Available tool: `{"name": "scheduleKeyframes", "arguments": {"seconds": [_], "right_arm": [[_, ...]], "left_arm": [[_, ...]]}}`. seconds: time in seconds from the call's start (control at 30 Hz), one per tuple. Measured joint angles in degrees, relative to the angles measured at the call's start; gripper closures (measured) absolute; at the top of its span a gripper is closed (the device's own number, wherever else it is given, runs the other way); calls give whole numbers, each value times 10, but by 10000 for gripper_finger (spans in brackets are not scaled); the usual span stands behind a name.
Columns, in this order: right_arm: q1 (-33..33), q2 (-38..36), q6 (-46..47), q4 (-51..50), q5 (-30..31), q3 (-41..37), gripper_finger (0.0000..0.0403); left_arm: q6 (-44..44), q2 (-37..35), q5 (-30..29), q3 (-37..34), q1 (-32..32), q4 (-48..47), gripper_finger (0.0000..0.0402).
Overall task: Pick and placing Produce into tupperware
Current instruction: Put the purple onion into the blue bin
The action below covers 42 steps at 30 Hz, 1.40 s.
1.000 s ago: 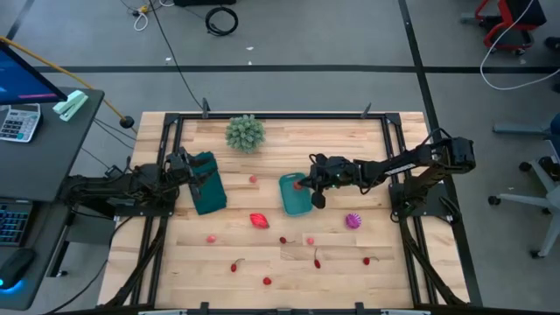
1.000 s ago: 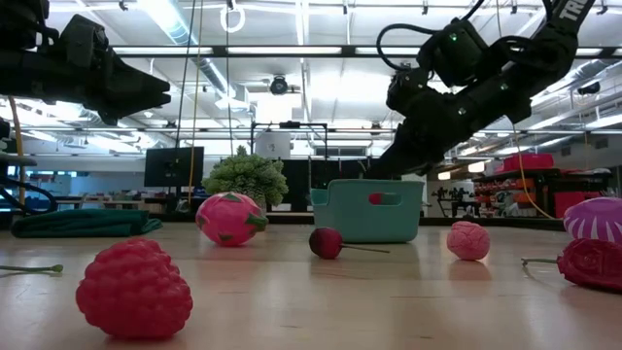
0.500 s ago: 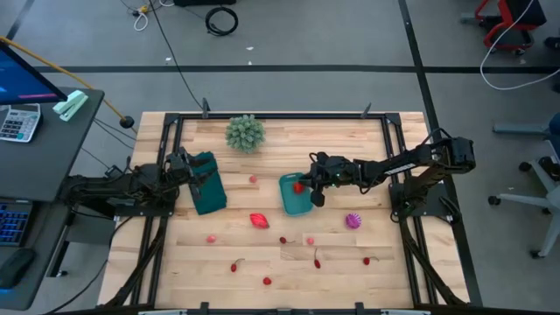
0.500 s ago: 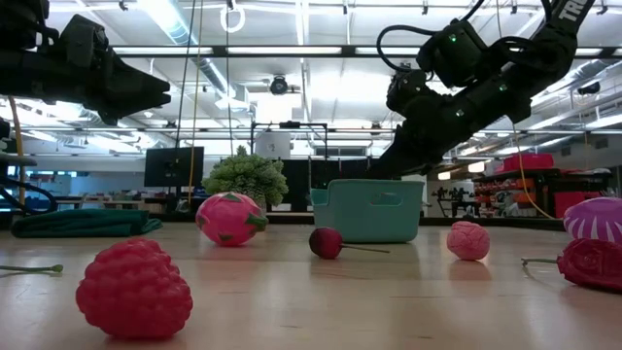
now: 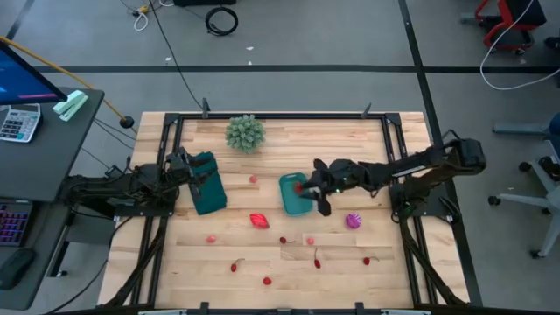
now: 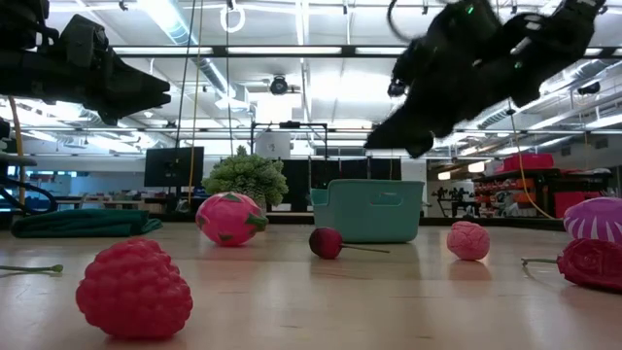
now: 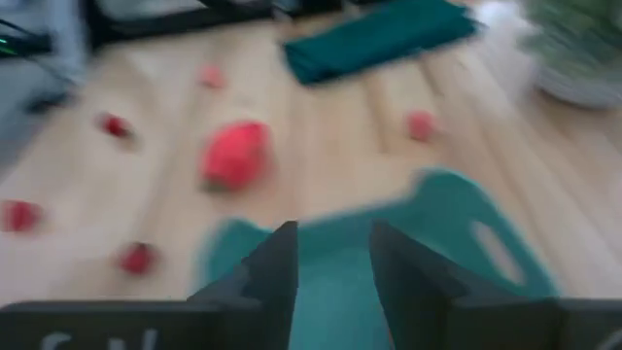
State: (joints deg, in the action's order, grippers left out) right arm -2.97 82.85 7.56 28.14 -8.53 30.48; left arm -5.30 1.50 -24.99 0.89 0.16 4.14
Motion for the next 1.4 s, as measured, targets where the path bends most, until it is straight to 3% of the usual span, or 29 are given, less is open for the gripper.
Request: {"name": "scheduleKeyframes", "arguments": {"seconds": [0.17, 0.4, 0.53, 0.73, 0.9, 1.17, 1.4], "right_arm": [[51, -85, 77, -91, -40, 1, 231], [141, -194, 263, -352, -8, 1, 200], [188, -223, 382, -456, 6, 1, 197], [244, -222, 456, -525, 8, 0, 197], [257, -211, 461, -573, 40, 0, 197], [256, -211, 395, -595, 87, 0, 197], [256, -211, 282, -595, 156, 0, 189]], "left_arm": [[0, 0, 0, 0, 0, 0, 205], [0, 0, 0, 0, 0, 0, 211], [0, 0, 0, 0, 0, -1, 207], [0, 0, 0, 0, 0, -1, 203], [0, 0, 0, 0, 0, -1, 209], [1, 0, 0, 0, 0, -1, 203], [1, 0, 0, 0, 0, -1, 210]]}}
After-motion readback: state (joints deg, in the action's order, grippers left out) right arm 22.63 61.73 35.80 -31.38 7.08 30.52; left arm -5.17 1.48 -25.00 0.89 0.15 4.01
